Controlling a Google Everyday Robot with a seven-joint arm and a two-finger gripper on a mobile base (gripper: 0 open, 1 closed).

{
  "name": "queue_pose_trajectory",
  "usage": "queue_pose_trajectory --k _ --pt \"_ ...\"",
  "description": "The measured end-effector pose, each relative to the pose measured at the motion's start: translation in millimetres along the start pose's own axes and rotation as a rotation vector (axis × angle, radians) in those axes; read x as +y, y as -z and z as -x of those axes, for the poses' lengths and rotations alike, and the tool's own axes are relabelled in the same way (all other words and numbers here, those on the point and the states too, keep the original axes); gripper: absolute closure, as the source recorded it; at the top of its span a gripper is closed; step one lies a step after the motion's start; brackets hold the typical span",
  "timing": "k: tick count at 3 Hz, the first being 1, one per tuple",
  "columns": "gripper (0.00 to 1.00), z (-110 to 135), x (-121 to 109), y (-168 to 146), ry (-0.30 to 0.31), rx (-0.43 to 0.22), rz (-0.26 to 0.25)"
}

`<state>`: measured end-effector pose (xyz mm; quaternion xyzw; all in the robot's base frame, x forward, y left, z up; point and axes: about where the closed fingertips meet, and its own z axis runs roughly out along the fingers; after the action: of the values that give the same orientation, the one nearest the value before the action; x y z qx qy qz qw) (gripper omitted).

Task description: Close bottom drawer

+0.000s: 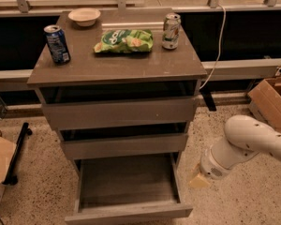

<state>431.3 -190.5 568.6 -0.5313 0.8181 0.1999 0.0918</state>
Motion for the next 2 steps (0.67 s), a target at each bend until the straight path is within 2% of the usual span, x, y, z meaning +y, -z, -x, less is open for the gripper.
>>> queue_pose_trajectory --k 1,2 --pt "1.0 -27 -5 -49 -0.059 -0.052 0.038" --pt "1.0 -30 -4 -60 -0.066 -0.054 0.055"
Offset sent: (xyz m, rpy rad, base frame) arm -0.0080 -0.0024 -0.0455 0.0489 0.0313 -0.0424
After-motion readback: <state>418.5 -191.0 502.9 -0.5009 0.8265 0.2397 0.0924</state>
